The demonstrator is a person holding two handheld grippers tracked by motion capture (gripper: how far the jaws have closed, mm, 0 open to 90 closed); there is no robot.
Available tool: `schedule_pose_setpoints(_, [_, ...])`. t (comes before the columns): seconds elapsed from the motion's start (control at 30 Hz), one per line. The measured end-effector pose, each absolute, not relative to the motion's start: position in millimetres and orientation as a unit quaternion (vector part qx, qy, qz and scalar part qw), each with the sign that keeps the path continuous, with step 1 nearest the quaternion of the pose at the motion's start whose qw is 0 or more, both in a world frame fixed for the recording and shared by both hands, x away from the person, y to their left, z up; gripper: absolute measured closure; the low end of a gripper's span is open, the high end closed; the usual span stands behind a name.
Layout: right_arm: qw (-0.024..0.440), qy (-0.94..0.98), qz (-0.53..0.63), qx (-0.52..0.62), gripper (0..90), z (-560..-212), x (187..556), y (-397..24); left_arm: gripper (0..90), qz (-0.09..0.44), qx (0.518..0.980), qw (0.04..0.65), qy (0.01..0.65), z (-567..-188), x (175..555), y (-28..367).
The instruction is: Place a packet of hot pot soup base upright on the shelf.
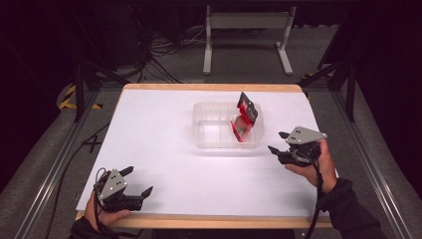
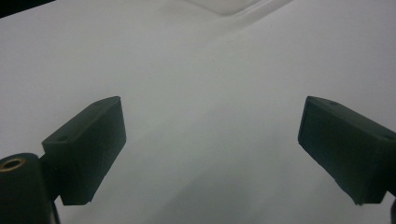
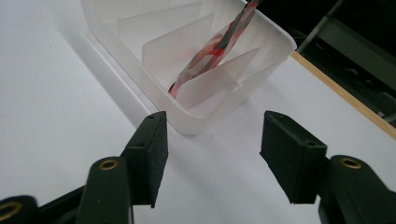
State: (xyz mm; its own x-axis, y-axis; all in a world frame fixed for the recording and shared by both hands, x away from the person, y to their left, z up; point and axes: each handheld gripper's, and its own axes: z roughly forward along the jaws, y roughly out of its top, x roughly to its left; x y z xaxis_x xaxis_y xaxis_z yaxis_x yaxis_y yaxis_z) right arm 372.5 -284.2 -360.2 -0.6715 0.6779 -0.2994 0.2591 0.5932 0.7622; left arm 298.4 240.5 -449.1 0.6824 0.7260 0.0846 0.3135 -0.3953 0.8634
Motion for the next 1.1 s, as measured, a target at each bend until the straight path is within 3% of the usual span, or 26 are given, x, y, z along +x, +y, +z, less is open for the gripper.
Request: schedule_pose_setpoints(1.1, [0.302,0.828,0.369,0.295,16.3,-412.0,331.7,-338.9,8.3,0.233,0.803,0.443,0.323,-449.5,298.1,240.5])
